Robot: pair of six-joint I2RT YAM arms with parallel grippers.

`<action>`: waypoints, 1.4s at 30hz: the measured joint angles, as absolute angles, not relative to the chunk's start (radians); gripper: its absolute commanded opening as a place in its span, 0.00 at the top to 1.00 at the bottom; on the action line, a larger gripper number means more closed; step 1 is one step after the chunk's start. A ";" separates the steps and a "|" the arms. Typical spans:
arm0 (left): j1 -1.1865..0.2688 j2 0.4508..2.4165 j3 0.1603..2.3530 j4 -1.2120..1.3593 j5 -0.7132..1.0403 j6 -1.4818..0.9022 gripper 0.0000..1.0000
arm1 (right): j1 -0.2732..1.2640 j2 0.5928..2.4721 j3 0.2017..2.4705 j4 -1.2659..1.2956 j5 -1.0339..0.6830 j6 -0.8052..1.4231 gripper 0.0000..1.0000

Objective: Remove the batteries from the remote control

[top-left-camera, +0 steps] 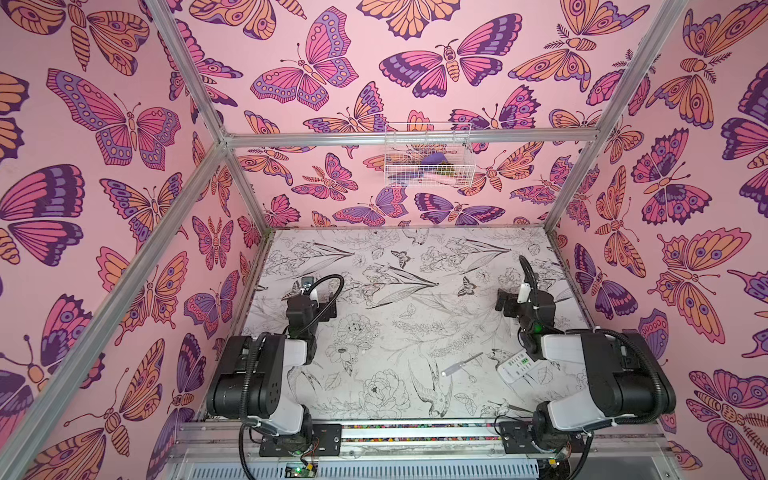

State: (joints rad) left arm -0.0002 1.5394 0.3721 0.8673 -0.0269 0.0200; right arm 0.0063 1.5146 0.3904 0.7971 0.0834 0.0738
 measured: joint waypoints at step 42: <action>-0.001 1.486 0.398 0.779 -0.031 0.024 0.01 | 0.006 1.415 0.414 0.687 0.069 0.071 0.00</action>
